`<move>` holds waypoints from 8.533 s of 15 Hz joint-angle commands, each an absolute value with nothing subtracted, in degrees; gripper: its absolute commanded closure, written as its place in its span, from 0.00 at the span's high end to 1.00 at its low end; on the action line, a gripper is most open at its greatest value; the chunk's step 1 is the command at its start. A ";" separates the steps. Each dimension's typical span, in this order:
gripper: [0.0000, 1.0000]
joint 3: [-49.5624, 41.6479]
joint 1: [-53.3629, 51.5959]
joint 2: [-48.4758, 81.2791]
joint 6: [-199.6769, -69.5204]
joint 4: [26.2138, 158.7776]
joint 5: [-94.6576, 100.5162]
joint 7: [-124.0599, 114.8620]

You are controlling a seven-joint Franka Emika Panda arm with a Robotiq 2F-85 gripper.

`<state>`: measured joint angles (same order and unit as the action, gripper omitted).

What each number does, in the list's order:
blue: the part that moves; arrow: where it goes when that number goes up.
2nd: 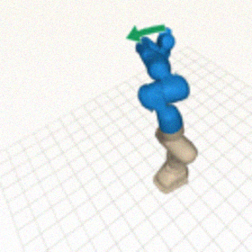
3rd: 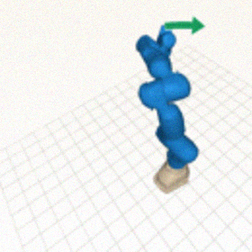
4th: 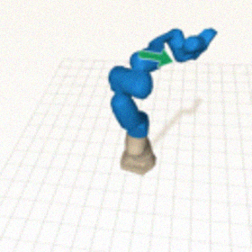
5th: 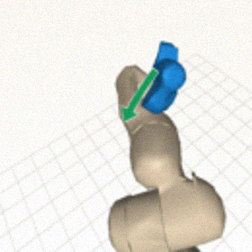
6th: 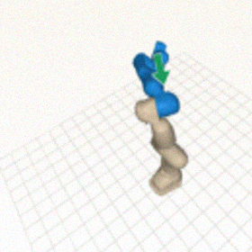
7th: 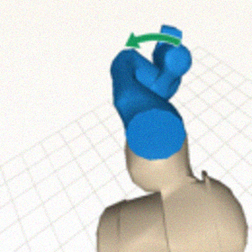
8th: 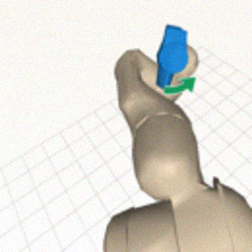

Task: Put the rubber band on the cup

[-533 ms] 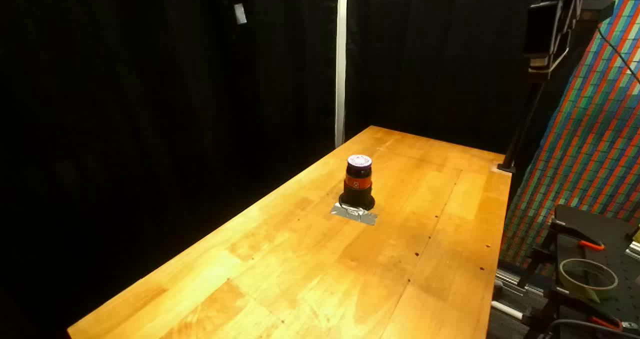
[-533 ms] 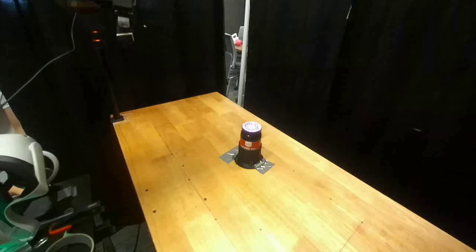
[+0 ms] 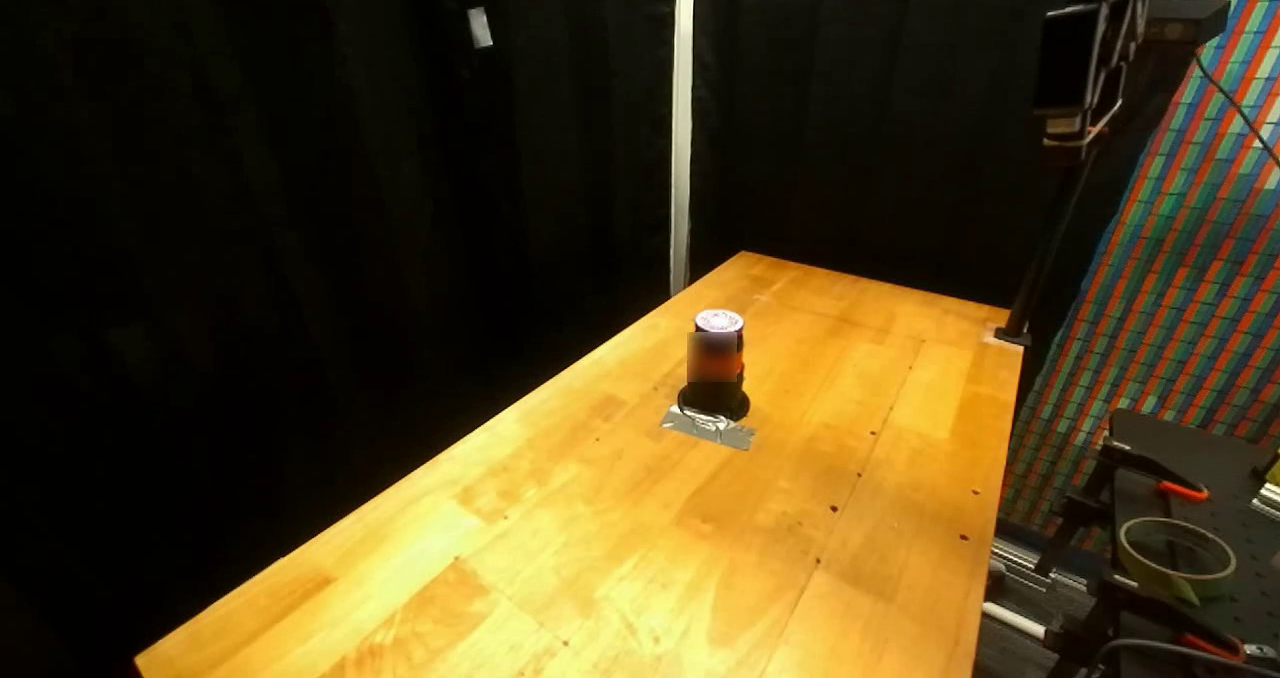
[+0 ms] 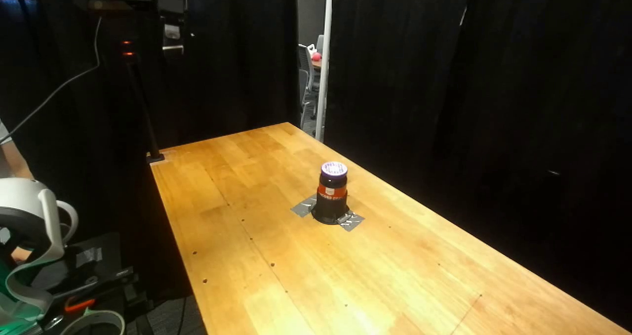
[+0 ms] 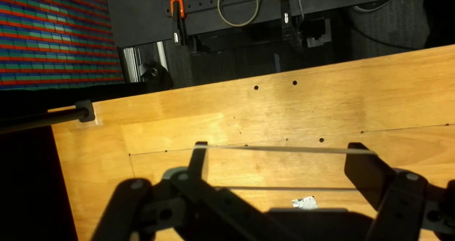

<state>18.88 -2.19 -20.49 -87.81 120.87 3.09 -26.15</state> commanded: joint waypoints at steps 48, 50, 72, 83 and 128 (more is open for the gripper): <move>1.00 2.61 -4.54 49.89 -88.73 64.47 -5.75 -13.69; 1.00 2.65 -4.34 52.02 -86.00 61.98 -6.49 -12.80; 1.00 2.96 -3.10 52.46 -76.03 60.06 -7.39 -13.18; 0.51 3.17 -2.98 49.20 -78.04 68.02 -7.47 -9.67; 0.14 -4.40 -14.82 15.51 -182.34 139.83 -4.51 -22.53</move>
<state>-3.82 -13.58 18.52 -177.77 135.46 -4.38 -21.46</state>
